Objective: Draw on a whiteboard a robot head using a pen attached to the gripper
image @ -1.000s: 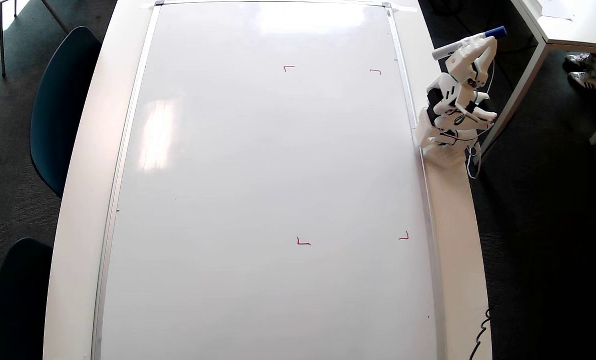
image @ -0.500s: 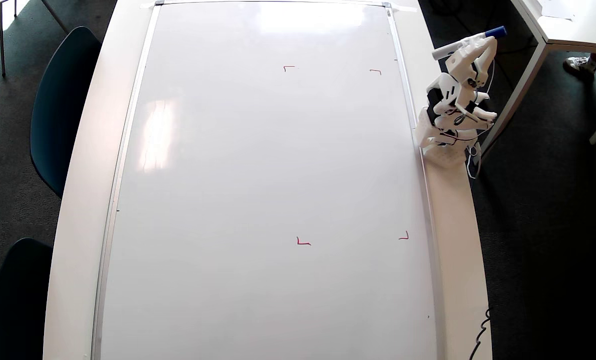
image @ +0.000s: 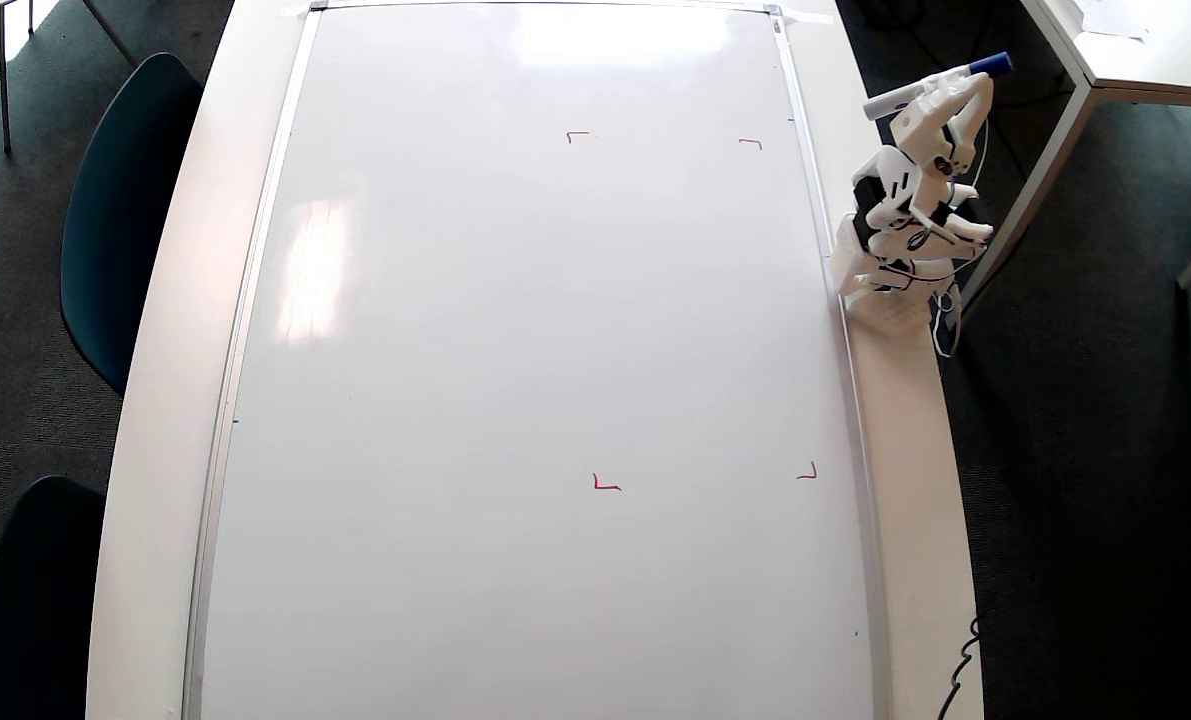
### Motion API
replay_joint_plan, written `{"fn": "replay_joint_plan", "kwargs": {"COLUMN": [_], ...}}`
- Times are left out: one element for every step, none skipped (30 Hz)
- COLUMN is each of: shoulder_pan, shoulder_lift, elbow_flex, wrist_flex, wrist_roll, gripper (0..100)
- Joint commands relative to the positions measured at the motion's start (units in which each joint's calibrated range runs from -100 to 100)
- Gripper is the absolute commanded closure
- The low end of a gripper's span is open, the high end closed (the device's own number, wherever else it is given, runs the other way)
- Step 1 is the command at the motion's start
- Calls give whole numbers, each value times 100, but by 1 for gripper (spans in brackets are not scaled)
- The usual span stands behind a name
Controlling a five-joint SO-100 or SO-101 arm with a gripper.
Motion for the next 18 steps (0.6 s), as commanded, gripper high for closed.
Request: {"fn": "replay_joint_plan", "kwargs": {"shoulder_pan": [25,25,25,25,25,25,25,25,25,25,25,25,25,25,25,25,25,25], "shoulder_lift": [-67,-67,-67,-67,-67,-67,-67,-67,-67,-67,-67,-67,-67,-67,-67,-67,-67,-67], "elbow_flex": [27,27,27,27,27,27,27,27,27,27,27,27,27,27,27,27,27,27], "wrist_flex": [-102,-102,-102,-102,-102,-102,-102,-102,-102,-102,-102,-102,-102,-102,-102,-102,-102,-102], "wrist_roll": [-3,-3,-3,-3,-3,-3,-3,-3,-3,-3,-3,-3,-3,-3,-3,-3,-3,-3], "gripper": [99,99,99,99,99,99,99,99,99,99,99,99,99,99,99,99,99,99]}}
